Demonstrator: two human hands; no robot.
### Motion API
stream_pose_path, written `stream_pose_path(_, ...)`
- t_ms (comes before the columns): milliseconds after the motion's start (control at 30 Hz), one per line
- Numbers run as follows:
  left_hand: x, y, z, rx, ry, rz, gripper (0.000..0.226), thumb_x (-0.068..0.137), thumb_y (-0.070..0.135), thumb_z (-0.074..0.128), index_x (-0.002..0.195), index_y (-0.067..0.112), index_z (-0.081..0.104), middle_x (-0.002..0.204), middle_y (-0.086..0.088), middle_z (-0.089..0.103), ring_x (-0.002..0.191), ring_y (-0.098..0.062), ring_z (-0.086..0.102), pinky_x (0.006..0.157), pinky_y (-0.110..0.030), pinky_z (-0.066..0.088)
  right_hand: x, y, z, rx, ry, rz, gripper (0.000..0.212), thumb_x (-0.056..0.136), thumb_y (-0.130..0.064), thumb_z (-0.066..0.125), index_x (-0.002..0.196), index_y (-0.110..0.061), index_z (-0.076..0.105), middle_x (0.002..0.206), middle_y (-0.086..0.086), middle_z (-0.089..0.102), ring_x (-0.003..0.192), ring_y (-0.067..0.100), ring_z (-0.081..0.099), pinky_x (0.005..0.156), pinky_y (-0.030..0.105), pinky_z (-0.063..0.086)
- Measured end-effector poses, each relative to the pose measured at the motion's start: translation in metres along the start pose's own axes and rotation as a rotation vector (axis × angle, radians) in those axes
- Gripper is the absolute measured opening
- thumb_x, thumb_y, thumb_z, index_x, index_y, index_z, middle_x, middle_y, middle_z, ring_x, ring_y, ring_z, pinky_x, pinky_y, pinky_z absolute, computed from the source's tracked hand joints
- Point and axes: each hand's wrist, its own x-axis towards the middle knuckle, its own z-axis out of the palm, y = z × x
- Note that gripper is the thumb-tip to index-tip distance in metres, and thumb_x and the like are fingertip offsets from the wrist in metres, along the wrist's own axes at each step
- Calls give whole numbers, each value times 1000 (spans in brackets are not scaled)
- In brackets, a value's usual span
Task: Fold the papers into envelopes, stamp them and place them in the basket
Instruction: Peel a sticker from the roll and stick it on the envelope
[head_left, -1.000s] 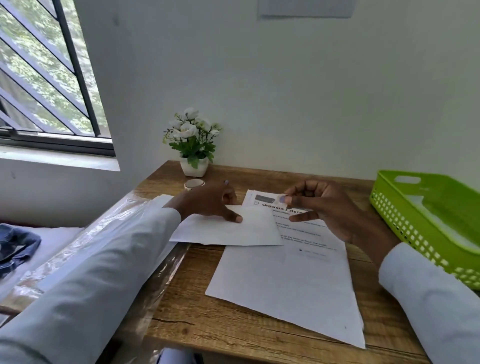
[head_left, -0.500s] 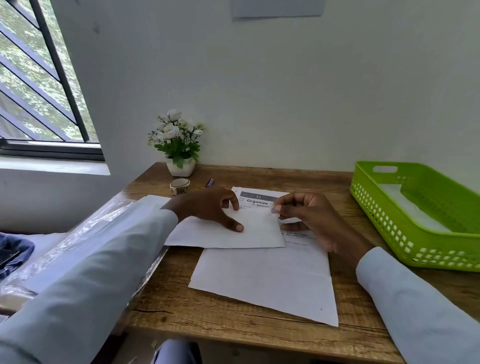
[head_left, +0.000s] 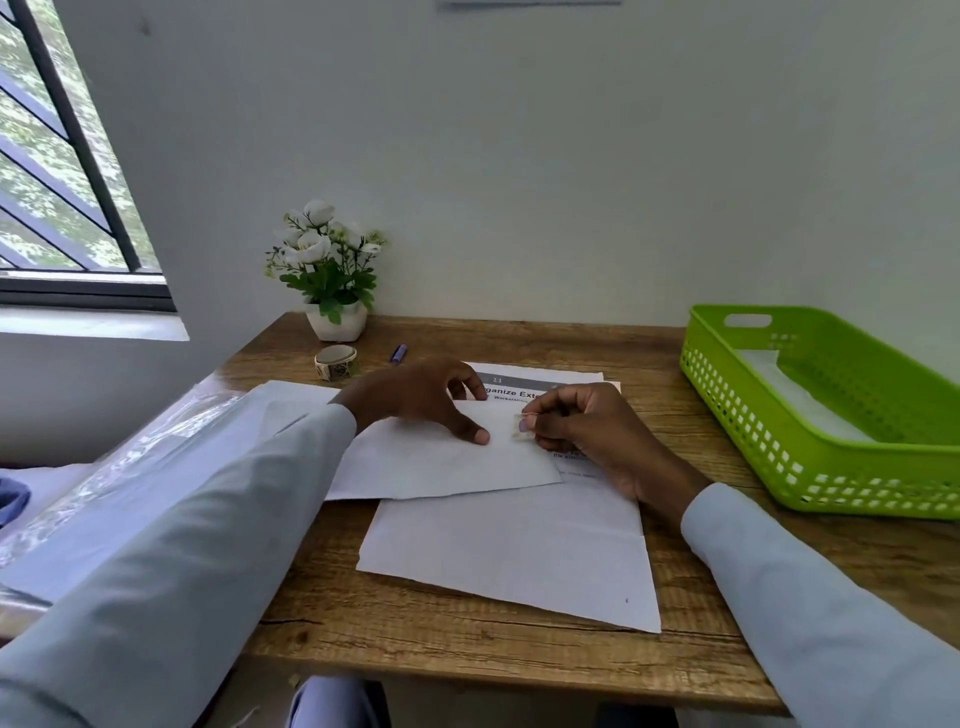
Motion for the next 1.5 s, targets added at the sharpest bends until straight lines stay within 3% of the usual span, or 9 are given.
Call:
stream_pose_path(67,0,5,-2,-19,-9,19,55,70,42,83,117,21,65,113,5,61,106,-13,57,94,-28,47,-1,-3,-1,27,-5,10,16,80,-1,78,95,2,74,80,6,72,69,15,61,69,25,57)
stream_pose_path(233,-8,21,-14,-218,26,100,27,74,24,84,96,12,71,92,2,73,78,-7,65,69,-20,51,-2,-17,-11,95,55,-33,13,87,-6,72,99,-5,74,91,6,76,79,12,67,67,27,60)
stream_pose_path(300,-10,25,-21,-243,26,115,26,74,21,84,95,10,71,92,-3,75,80,-15,69,71,-28,54,-1,-21,-16,118,94,-58,17,85,-6,74,102,-5,72,93,9,76,80,13,68,67,28,60)
stream_pose_path(500,-10,39,-24,-343,14,188,25,76,7,80,99,11,73,94,-4,77,83,-17,73,70,-28,59,1,-29,-18,181,206,-132,44,67,-2,86,99,-12,58,93,20,73,75,20,68,62,31,55)
stream_pose_path(633,-5,46,-23,-311,46,200,24,77,12,80,100,7,74,93,-10,76,78,-19,71,68,-29,57,3,-30,-16,101,227,-176,47,67,-3,87,98,-15,54,91,24,73,79,25,68,64,34,56)
stream_pose_path(867,-1,53,-20,-256,64,229,19,80,19,79,95,8,75,89,-14,74,68,-12,63,60,-24,49,7,-31,-19,-35,247,-249,45,68,-1,87,91,-18,52,63,2,65,61,15,61,56,29,54)
stream_pose_path(1200,3,52,-16,-209,130,247,19,82,28,76,88,11,76,84,-17,70,63,-10,53,60,-28,42,10,-29,-16,-266,344,-370,46,66,-12,90,86,-28,51,61,-3,66,59,12,63,67,37,59)
stream_pose_path(1300,5,52,-15,-211,148,247,17,82,28,77,87,12,77,83,-15,71,63,-11,55,60,-29,43,12,-27,-13,-335,382,-406,46,66,-14,89,85,-30,51,59,-4,66,57,9,61,65,33,55)
stream_pose_path(1500,9,49,-13,-237,179,246,14,80,27,79,85,14,78,84,-16,73,67,-14,59,64,-31,47,6,-24,-5,-531,463,-497,44,70,-24,87,104,-22,59,71,-12,66,68,7,64,63,29,51)
